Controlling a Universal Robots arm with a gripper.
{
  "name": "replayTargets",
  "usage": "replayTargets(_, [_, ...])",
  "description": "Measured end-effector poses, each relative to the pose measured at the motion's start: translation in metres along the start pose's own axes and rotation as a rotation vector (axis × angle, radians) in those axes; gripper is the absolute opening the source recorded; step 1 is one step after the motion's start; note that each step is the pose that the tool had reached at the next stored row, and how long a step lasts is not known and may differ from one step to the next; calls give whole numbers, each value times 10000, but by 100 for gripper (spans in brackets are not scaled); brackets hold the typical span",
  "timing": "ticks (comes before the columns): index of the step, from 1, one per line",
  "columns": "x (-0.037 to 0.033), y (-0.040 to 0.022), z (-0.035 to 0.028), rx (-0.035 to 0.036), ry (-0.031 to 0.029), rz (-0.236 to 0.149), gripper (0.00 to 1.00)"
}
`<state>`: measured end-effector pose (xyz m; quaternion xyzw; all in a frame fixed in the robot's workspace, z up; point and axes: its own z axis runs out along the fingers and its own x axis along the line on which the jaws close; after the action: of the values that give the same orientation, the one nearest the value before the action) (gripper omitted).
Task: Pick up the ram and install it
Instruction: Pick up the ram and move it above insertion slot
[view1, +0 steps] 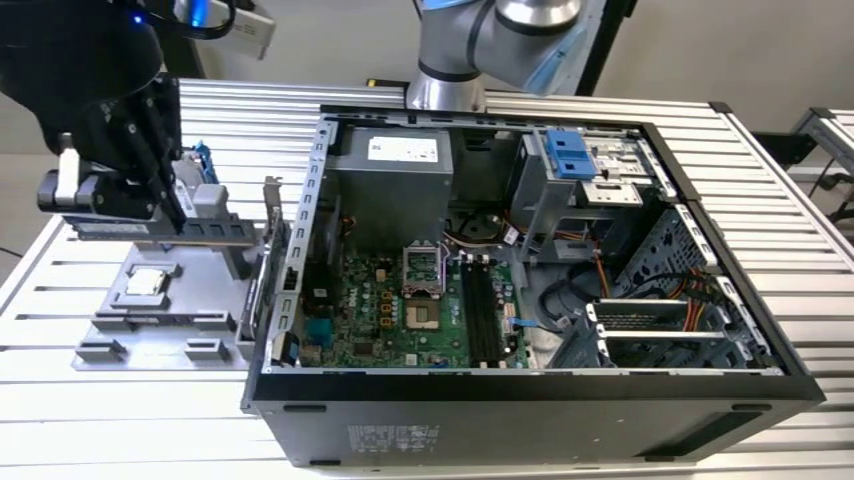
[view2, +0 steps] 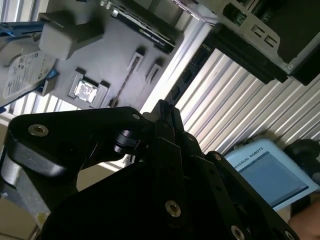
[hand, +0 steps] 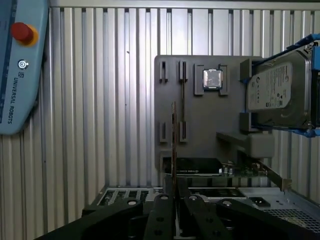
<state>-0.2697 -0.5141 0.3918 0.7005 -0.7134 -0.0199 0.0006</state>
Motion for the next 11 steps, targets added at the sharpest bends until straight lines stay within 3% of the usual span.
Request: replayTargets(11, [-6, -318, -9, -30, 0, 2, 0])
